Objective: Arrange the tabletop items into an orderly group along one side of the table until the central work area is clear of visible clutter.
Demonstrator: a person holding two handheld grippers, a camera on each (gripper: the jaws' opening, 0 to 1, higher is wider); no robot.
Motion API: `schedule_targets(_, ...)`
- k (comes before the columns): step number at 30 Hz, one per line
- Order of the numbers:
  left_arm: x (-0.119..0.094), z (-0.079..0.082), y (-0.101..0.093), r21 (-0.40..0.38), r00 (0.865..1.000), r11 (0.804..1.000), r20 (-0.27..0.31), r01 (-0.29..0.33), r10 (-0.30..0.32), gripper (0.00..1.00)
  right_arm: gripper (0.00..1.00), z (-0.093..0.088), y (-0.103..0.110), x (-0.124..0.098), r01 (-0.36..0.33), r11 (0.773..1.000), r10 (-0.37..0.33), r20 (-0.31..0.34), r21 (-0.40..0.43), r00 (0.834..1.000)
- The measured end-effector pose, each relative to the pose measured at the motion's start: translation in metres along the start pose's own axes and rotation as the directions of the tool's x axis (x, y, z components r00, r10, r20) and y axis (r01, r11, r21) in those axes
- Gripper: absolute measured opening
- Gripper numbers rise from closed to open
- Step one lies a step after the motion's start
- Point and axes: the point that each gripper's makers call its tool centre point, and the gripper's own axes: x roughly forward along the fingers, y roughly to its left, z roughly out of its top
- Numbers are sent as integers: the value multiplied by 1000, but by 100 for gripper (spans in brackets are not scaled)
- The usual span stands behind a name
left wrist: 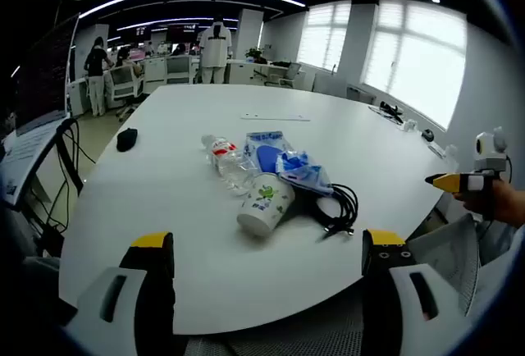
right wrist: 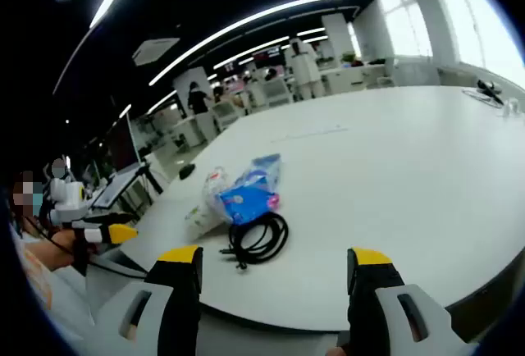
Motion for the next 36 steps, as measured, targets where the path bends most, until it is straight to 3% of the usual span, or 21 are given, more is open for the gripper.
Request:
schedule_targets(3,-4,11,-1,-43,999,999,39,3,-1,98,72,0,1,0,-1,1000,1,-6,-5,1000)
schedule_targets(10,-5,21,-2,-25,998,1000,59,6,-4,98,72,0,8,3,-16,1000,16,-9,1,1000)
schedule_targets(15,-4,13,0,-24,999,1000,32,5,-4,98,72,2,11,3,-26,1000,26,-7,-6,1000)
schedule_targets(25,-9,13,1,-50,999,999,41,7,-4,98,71,-8,8,-5,-11,1000,11,-26,9,1000)
schedule_targets(36,-12,12,-3,-48,998,999,53,22,-20,97,69,-7,12,-11,-20,999,19,-44,-25,999)
